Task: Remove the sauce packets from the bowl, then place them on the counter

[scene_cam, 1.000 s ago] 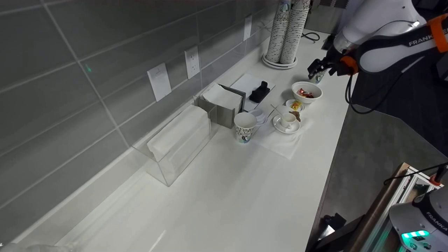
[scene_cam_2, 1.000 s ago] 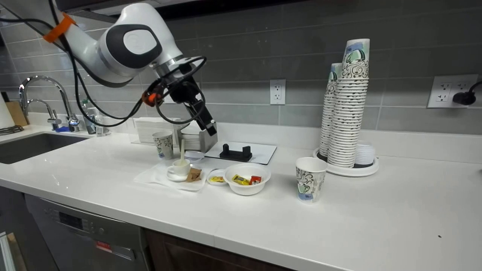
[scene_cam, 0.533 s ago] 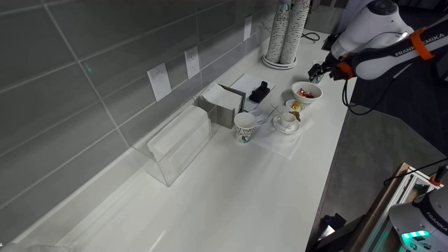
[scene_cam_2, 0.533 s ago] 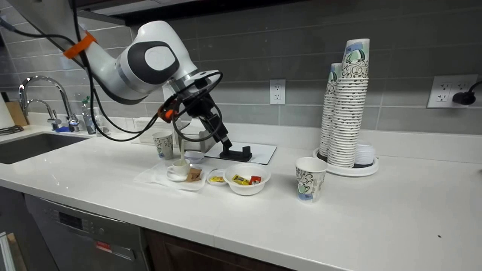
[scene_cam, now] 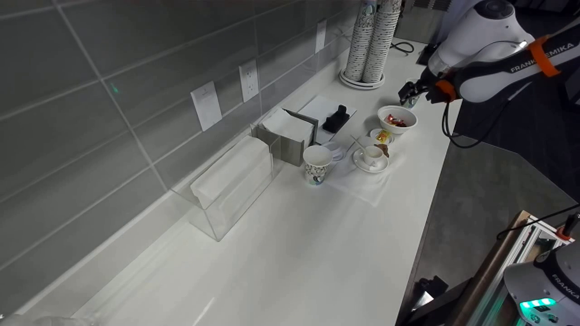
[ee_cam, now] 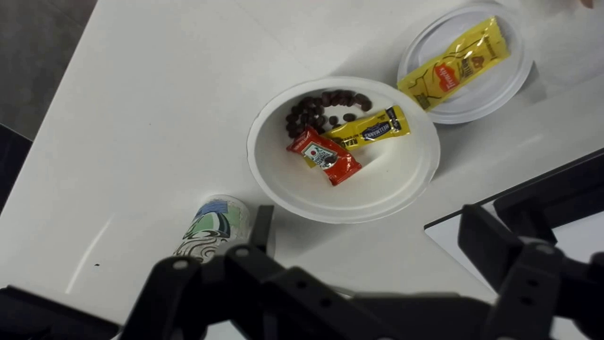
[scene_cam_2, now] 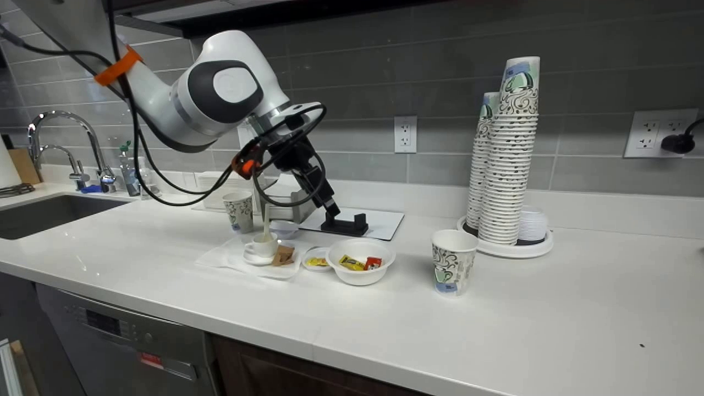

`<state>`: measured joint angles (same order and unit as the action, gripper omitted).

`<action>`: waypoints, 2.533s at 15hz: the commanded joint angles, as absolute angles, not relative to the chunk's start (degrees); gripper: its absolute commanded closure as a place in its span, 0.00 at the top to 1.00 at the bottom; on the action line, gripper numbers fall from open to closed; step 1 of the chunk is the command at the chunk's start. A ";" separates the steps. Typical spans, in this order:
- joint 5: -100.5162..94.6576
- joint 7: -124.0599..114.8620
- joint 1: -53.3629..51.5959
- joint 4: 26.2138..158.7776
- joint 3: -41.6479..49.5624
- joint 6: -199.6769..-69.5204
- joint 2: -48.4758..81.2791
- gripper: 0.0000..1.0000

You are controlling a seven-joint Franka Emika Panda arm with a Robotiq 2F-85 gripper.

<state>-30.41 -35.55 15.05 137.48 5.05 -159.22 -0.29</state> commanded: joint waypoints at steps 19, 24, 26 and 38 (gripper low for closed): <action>-28.95 -48.62 0.65 116.28 18.51 -150.24 24.49 0.67; -25.38 -49.14 0.69 114.68 18.29 -152.84 27.66 0.66; -24.02 -49.29 0.48 114.29 18.63 -153.94 28.55 0.64; -23.50 -49.45 -3.96 112.21 23.20 -155.35 31.12 0.37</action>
<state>-23.25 -48.49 -1.74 113.69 21.28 -155.31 29.61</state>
